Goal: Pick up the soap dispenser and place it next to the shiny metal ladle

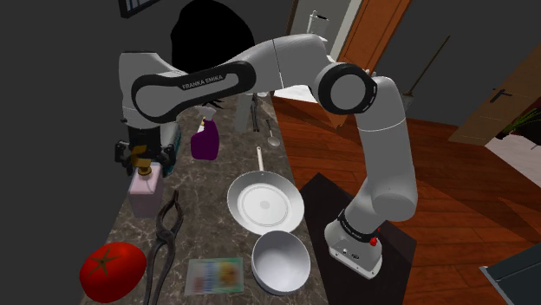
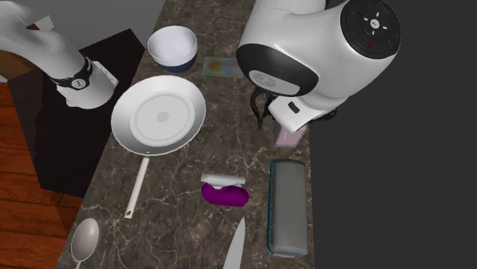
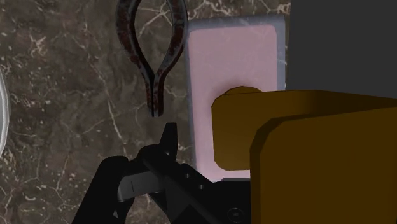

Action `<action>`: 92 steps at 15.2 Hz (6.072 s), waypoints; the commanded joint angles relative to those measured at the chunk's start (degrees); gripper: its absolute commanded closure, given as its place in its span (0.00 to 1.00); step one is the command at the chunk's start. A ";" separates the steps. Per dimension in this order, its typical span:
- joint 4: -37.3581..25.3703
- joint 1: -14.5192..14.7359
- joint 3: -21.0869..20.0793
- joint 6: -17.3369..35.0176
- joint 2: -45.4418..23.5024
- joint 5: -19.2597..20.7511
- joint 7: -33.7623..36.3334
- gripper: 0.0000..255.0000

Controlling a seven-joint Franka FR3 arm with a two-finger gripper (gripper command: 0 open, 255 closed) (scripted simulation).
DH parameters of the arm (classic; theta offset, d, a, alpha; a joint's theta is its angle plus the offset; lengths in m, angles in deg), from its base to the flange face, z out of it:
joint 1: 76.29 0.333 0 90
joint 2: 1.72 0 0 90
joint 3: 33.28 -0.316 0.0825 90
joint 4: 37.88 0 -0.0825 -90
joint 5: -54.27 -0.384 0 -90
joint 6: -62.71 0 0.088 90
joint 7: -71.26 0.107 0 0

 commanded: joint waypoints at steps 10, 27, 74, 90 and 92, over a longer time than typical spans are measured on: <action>-0.04 0.01 0.01 -0.02 -0.03 0.01 0.00 1.00; -6.41 -0.07 -0.99 -9.91 3.84 -1.07 1.07 1.00; -21.28 -27.70 6.71 -39.95 13.70 -4.01 -31.16 1.00; -3.27 -29.32 6.98 -25.71 17.39 -4.83 -33.27 1.00; -1.63 -29.40 7.02 -24.16 17.45 -4.84 -33.47 1.00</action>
